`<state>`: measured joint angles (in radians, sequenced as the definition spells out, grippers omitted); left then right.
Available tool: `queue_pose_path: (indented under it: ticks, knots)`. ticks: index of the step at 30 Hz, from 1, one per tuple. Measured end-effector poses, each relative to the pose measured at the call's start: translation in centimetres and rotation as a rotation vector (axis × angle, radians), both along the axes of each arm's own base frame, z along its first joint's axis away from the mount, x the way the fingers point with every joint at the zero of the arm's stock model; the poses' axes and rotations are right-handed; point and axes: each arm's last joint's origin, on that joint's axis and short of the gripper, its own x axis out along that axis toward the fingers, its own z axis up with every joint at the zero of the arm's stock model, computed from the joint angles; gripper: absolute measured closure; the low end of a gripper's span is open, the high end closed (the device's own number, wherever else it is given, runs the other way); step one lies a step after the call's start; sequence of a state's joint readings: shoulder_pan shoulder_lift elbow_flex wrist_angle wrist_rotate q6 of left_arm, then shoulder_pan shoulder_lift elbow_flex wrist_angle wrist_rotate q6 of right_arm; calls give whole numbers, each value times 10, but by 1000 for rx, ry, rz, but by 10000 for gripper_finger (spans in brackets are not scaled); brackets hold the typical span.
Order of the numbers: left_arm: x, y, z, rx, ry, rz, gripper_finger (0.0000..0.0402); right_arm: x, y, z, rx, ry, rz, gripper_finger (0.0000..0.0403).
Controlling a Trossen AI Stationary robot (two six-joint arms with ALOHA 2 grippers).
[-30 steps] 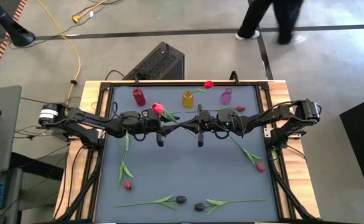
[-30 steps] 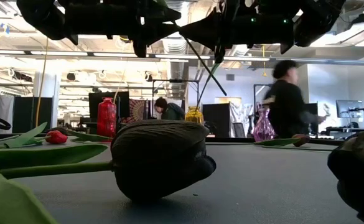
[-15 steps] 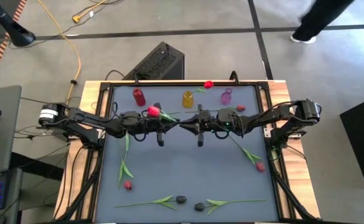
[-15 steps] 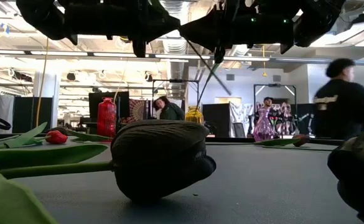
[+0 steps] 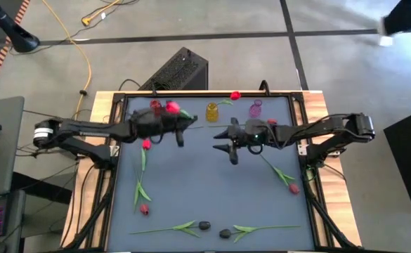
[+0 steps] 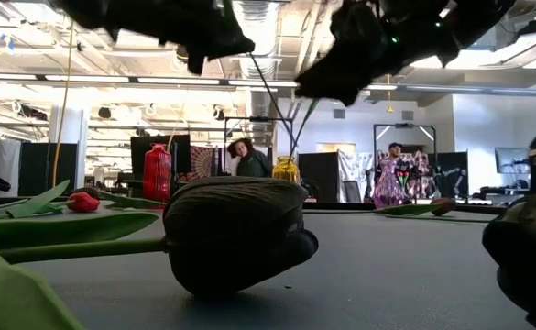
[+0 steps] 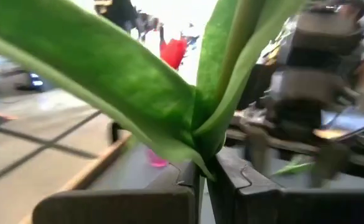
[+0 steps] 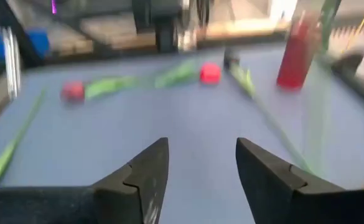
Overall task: Sort flowers into vase by color
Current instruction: Put the right red tulip into the yellow vase
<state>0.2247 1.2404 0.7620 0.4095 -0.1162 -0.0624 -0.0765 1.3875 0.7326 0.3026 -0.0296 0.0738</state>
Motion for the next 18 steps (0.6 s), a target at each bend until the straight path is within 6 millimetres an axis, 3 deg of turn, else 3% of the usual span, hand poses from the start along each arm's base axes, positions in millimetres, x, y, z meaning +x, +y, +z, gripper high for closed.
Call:
queue_pose_path:
  ticks: [4,8,12,18]
  knots:
    - [11,20,38,98,99,46,401,-4,2,-9,11,106,4,188]
    - [24,45,61,148,172,101,401,-2,6,-20,13,161,17,193]
    - [34,70,61,142,225,120,401,-1,9,-24,7,185,30,200]
    - [45,98,43,65,247,99,401,-3,9,-25,-16,209,40,207]
